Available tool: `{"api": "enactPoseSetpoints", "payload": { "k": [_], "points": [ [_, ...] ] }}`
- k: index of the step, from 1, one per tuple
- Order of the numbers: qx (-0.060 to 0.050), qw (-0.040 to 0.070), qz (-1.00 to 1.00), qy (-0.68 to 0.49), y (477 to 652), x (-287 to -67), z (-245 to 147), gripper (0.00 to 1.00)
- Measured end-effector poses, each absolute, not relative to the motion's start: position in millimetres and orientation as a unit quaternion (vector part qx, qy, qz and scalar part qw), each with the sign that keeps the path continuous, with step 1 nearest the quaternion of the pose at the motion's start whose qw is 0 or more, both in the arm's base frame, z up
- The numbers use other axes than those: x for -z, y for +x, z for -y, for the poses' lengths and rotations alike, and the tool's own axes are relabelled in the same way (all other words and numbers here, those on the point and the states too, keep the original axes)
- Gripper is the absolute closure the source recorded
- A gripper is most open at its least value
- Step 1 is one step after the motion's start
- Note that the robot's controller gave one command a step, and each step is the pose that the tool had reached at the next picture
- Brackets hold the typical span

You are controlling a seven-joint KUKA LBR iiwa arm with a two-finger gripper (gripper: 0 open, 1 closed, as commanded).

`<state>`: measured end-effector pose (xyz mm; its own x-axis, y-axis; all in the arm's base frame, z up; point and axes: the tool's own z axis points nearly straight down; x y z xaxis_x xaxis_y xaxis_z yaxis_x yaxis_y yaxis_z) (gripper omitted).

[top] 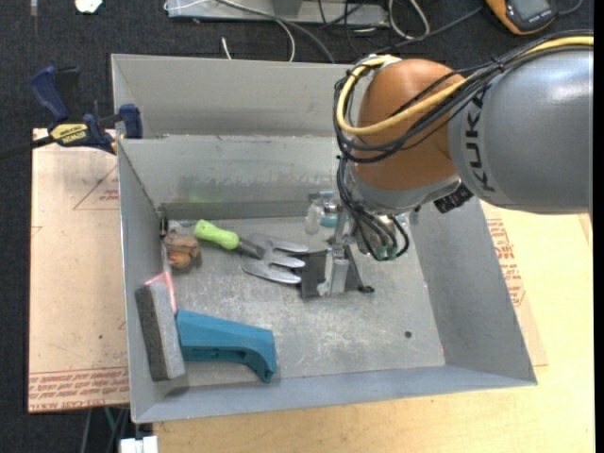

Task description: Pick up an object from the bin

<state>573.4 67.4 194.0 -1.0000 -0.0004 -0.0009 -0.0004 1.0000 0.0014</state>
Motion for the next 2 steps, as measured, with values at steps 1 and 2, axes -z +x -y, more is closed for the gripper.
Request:
{"api": "enactPoseSetpoints", "payload": {
  "k": [1,2],
  "points": [
    [-0.001,0.003,-0.999,-0.042,596.6,-153,-52,0.00],
    [-0.001,0.004,-0.996,-0.092,595.2,-86,-12,0.00]
  ]
}}
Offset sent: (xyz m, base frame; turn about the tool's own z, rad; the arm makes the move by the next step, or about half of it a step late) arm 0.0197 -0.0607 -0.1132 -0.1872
